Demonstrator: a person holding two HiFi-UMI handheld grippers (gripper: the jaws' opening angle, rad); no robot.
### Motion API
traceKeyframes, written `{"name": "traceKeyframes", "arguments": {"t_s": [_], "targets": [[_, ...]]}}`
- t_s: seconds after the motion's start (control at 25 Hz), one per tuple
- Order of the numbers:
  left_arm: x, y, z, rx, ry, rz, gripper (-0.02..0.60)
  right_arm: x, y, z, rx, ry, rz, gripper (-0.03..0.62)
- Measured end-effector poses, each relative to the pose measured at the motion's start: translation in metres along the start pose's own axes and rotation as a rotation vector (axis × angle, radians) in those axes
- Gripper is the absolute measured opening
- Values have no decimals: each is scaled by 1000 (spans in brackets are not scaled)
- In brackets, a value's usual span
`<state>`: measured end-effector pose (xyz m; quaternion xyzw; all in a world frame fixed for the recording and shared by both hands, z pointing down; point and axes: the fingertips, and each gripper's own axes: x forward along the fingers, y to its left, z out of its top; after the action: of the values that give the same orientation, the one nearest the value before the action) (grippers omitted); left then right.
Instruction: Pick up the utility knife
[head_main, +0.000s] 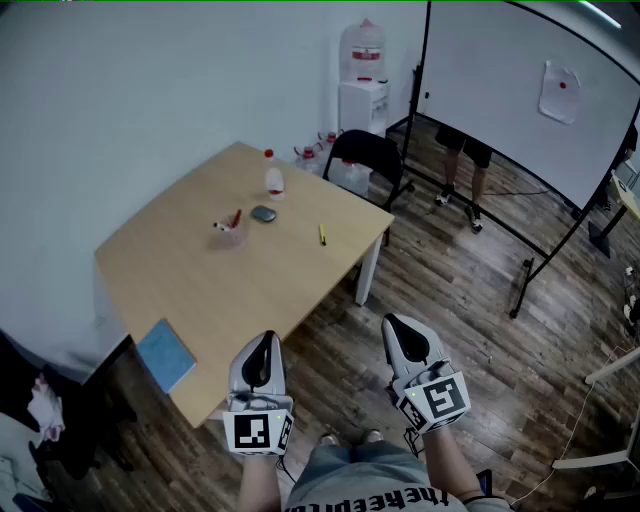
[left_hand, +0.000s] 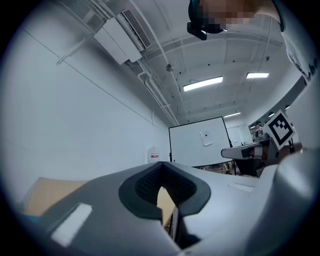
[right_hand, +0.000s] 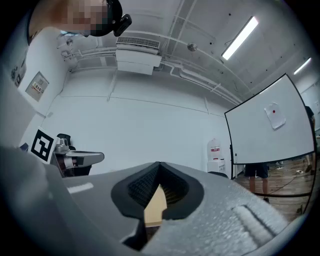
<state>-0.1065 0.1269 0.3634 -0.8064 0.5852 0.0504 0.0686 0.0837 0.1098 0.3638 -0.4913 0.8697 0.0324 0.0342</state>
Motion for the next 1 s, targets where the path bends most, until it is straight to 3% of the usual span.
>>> {"name": "traceKeyframes", "arguments": {"t_s": [1.0], "targets": [[-7, 36, -6, -7, -10, -57, 20, 13, 28, -7, 24, -16, -67, 2]]}}
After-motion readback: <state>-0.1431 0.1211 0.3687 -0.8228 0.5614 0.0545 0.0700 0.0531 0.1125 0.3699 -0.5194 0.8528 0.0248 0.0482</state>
